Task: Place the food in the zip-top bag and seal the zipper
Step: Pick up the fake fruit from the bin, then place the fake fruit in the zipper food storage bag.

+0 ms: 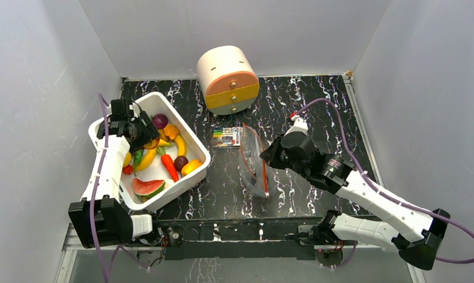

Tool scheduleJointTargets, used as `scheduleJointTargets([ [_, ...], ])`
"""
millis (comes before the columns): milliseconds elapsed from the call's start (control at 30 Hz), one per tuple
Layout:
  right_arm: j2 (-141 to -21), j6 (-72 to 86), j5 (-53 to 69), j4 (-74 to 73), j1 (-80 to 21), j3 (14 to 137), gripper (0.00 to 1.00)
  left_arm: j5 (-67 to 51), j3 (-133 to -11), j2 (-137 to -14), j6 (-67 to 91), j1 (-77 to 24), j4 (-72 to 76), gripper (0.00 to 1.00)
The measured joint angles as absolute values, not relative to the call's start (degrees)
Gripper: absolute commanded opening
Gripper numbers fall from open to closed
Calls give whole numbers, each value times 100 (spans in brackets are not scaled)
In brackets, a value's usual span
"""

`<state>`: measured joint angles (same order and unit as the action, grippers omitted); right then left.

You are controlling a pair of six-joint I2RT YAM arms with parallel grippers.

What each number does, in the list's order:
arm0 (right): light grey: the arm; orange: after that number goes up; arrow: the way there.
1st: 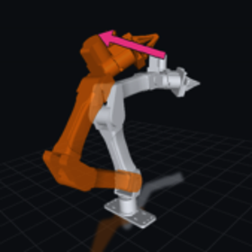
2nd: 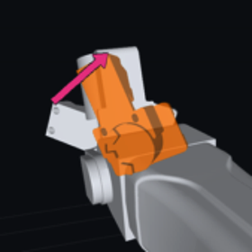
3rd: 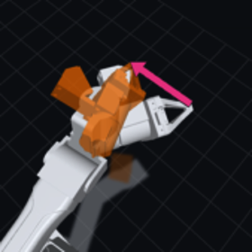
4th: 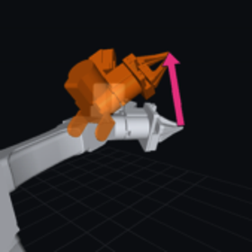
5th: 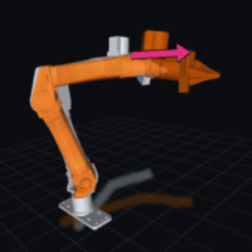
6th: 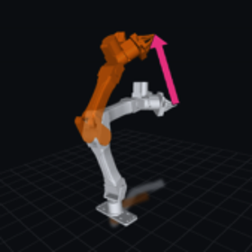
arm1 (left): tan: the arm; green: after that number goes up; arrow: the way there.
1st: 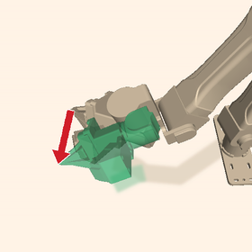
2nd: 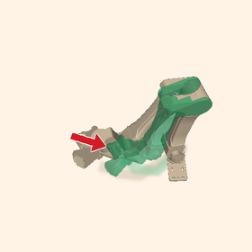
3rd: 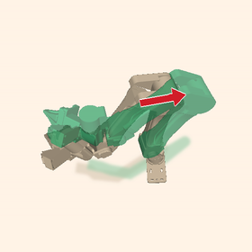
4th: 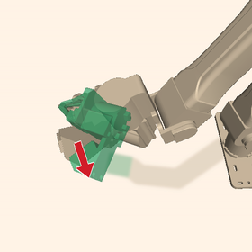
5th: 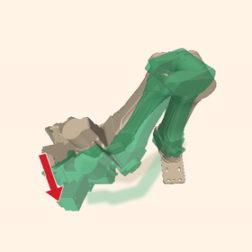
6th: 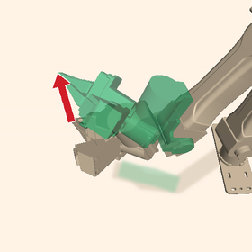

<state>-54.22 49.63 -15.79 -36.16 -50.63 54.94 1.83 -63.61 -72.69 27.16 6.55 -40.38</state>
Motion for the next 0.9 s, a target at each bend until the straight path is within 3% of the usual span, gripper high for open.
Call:
scheduleJointTargets([
  [500,-5752,4984,-1573,-3334,-5063,5481,0,-2027,-6608,-6582,2561,-325,-4154,53],
  [900,-5857,4987,-1332,-2777,-5063,5481,0,-3859,-6104,-5848,3581,-1181,-2602,51],
])
